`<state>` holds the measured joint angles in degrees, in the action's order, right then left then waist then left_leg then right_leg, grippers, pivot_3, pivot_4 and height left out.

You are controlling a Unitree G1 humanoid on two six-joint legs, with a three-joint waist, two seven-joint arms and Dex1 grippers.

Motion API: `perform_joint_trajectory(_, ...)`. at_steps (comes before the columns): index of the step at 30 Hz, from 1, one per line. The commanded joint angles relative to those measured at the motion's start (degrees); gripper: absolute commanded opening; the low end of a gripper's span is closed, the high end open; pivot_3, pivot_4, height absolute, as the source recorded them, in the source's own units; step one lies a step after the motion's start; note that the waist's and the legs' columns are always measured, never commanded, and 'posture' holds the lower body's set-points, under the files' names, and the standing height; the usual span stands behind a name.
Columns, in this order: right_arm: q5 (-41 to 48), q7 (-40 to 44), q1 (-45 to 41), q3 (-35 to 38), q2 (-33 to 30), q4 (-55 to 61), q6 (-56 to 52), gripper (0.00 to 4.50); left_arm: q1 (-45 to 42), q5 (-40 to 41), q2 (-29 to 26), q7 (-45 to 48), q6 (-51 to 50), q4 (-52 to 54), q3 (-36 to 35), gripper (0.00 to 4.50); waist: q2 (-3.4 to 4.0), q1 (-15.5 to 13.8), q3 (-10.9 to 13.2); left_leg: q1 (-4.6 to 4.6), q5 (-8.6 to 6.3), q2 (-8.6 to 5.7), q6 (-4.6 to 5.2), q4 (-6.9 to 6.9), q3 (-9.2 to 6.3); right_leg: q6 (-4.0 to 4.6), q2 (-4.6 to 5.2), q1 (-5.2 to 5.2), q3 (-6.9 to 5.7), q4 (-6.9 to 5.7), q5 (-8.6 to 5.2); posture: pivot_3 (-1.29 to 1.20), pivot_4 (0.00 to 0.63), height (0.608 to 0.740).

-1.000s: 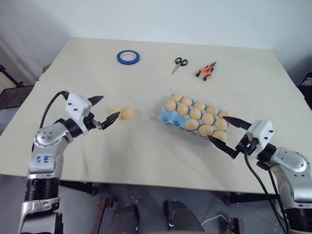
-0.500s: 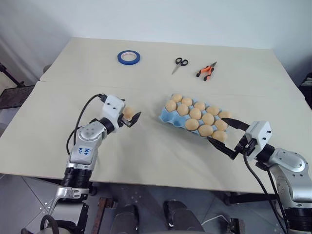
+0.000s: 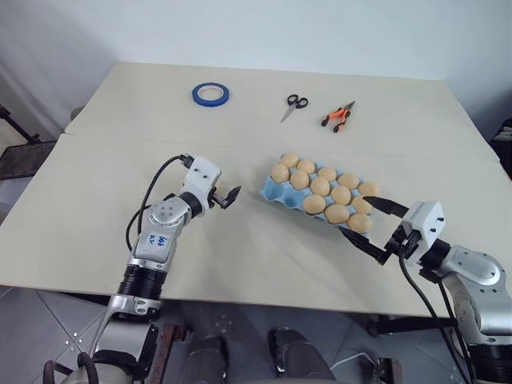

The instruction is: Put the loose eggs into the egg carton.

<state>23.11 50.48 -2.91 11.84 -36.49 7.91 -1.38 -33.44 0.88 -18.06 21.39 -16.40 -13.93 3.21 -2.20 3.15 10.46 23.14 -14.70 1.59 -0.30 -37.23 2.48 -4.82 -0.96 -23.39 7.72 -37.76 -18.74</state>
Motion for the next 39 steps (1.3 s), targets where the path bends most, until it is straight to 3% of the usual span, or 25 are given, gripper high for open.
perform_joint_trajectory(1, 0.7, -0.4, 0.5, 1.9, -0.7, 2.3, 0.3, 4.5, 0.1, -0.4, 0.4, -0.7, -2.9, 1.8, 0.1, 4.48, 0.0, 0.0, 0.0, -0.01, 0.0, 0.0, 0.0, 0.0, 0.0, 0.0, 0.0, 0.01, 0.0, 0.0, 0.0, 0.0, 0.15, 0.74)
perform_joint_trajectory(16, 0.4, -0.5, 0.0, 1.1, -0.3, 1.8, 0.3, 4.5, 1.5, 0.1, 0.3, -0.2, -8.4, 4.1, 0.2, 4.48, 0.0, 0.0, 0.0, 0.0, 0.01, 0.0, -0.01, 0.0, 0.0, -0.01, 0.0, 0.0, 0.0, 0.0, 0.0, 0.0, 0.15, 0.74)
perform_joint_trajectory(19, 0.3, -0.6, 0.1, 1.1, -0.3, 1.9, 0.3, 4.5, 1.1, 0.3, 0.6, -0.1, -8.2, 3.6, 0.0, 3.89, 0.0, 0.0, 0.0, 0.0, 0.01, 0.0, -0.01, 0.01, -0.01, -0.01, 0.0, 0.0, 0.0, 0.0, 0.0, 0.0, 0.15, 0.74)
perform_joint_trajectory(23, 0.3, -0.9, 0.3, 1.3, -0.2, 2.1, 0.2, 4.5, 0.8, 0.2, 0.7, 0.2, -7.8, 3.3, 0.0, 2.56, 0.0, 0.0, 0.0, 0.0, 0.01, 0.0, -0.01, 0.0, 0.0, -0.01, 0.0, 0.0, 0.0, 0.0, 0.0, 0.0, 0.15, 0.74)
perform_joint_trajectory(26, 0.3, -1.0, 0.7, 1.4, -0.3, 2.3, 0.2, 4.5, 0.7, 0.1, 0.7, 0.7, -6.8, 3.7, 0.3, 1.83, 0.0, 0.0, 0.0, 0.0, 0.01, 0.0, -0.01, 0.0, 0.0, -0.01, 0.0, 0.0, 0.0, 0.0, 0.0, 0.0, 0.15, 0.74)
perform_joint_trajectory(33, 0.3, -1.6, 1.0, 1.5, -0.4, 2.4, 0.3, 4.5, -1.2, 0.1, 1.0, 0.8, -5.4, 1.9, 0.0, 1.83, 0.0, 0.0, 0.0, 0.01, 0.01, -0.01, -0.01, 0.0, 0.0, -0.01, 0.0, 0.0, 0.01, 0.01, 0.0, 0.0, 0.15, 0.74)
perform_joint_trajectory(39, 0.3, -1.9, 0.7, 1.8, -0.4, 2.3, 0.6, 4.5, -7.5, 3.2, 2.8, 6.7, -2.4, 0.0, 0.6, 1.83, 0.0, -0.1, 0.0, 0.02, 0.02, -0.03, -0.01, -0.01, 0.0, -0.01, -0.01, 0.0, 0.0, 0.01, 0.01, 0.0, 0.15, 0.74)
